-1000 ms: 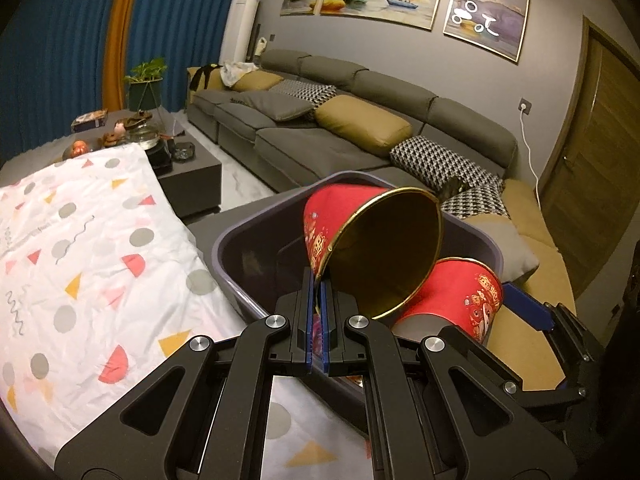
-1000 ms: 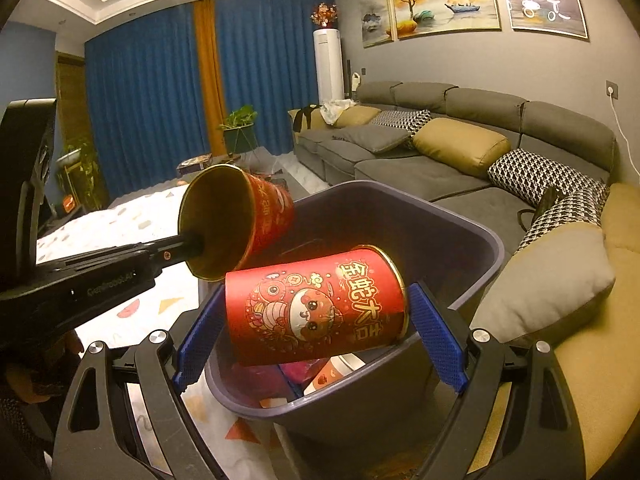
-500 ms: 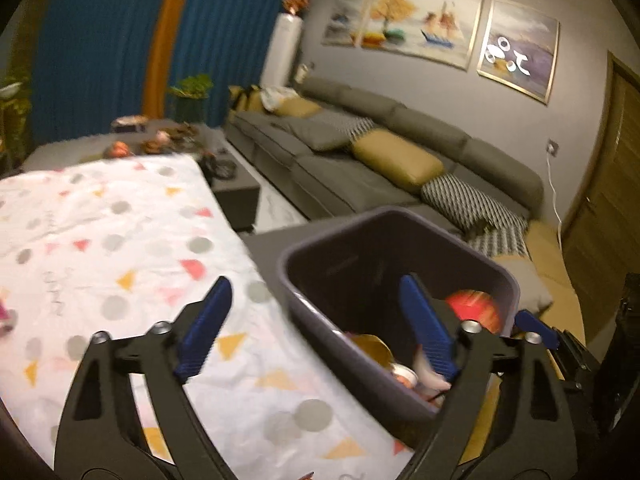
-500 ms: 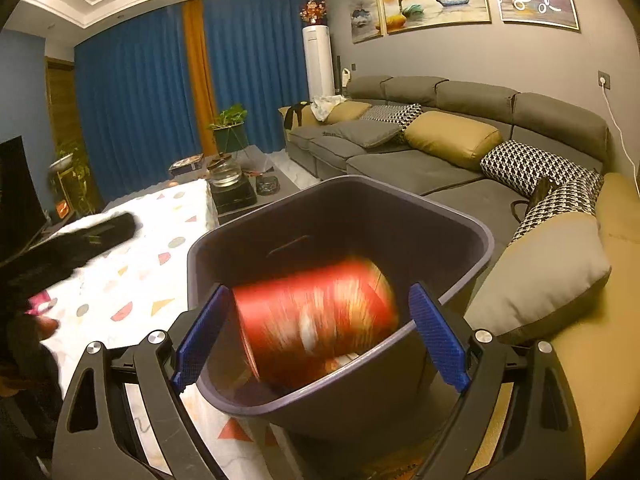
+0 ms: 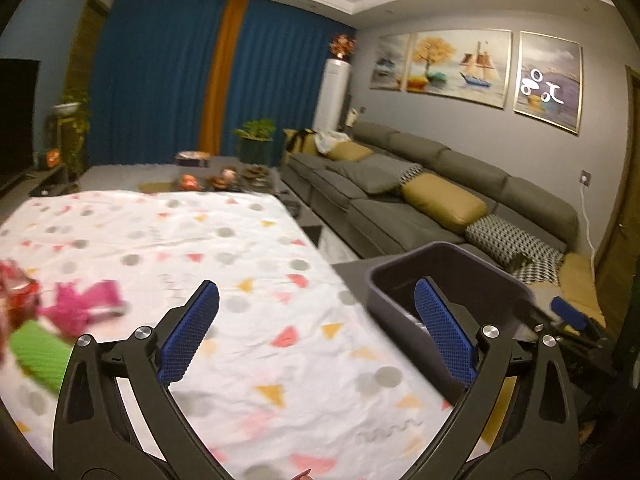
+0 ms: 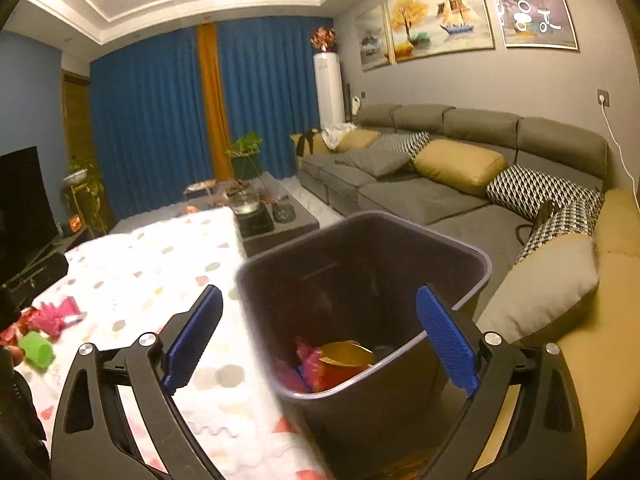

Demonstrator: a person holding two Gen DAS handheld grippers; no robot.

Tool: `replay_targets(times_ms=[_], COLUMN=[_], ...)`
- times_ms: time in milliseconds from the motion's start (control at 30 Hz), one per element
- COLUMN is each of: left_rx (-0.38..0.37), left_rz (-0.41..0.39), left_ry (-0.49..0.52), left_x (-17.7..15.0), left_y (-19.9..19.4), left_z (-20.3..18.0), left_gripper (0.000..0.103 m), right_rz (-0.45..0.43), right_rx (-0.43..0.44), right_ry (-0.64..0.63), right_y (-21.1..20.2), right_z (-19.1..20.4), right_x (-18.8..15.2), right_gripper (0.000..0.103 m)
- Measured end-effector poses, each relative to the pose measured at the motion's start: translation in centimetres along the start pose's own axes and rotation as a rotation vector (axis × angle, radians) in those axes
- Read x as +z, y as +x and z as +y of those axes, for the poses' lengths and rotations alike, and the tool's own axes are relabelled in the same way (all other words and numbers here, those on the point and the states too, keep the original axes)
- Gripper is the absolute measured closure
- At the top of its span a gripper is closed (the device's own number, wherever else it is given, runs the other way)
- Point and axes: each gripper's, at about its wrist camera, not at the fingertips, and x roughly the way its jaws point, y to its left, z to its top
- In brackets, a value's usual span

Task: Collect trash
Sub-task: 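Move both tools back toward the remaining bags and green net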

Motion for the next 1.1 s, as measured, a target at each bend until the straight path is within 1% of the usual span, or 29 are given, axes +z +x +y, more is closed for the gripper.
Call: replay_targets(times_ms=[167, 267, 367, 500, 700, 800, 833, 933, 1100], left_rx=[0.082, 0.146, 0.183, 0.245, 0.383, 0.431, 0.459, 0.523, 0.561], left_rz=[-0.029, -0.040, -0.042, -0.055, -0.074, -0.079, -0.082, -0.096, -0.076], left_ry=[-0.026, -0.038, -0.059, -0.082, -0.112, -0.140, -0.147, -0.143, -0.150], left_x=[-0.1, -0.4, -0.8, -1.4, -2.9, -3.6, -3.8, -4.4, -4.9], left_y=[-3.3, -5.1, -6.8, -8.7, -12.5, -14.1, -14.7, -16.1, -16.9], left_z=[3.1, 5.3, 7.4, 9.9, 15.5, 18.3, 19.2, 21.4, 24.7], left_gripper=[0.006, 0.006, 0.006, 0.006, 0.006, 0.006, 0.006, 0.006, 0.006], right_rz=[-0.027, -0.036, -0.036, -0.027, -0.032, -0.019, -0.017, -0.017, -0.006], right_rx=[0.058, 0.087, 0.128, 0.196, 0.276, 0.320, 0.336, 0.369, 0.409], right_ry=[0.006, -0.003, -0.007, -0.037, -0.088, -0.102, -0.108, -0.134, -0.170], right_y=[-2.0, -2.8, -3.4, -4.2, -5.0, -4.9, -4.9, -4.9, -4.8], right_z=[2.7, 4.5, 6.3, 9.7, 14.0, 16.2, 17.1, 19.5, 23.1], right_x=[-0.3, -0.6, -0.9, -1.7, -2.6, -3.1, -3.3, -3.6, -4.4], right_gripper=[0.008, 0.008, 0.008, 0.008, 0.008, 0.009, 0.009, 0.009, 0.009])
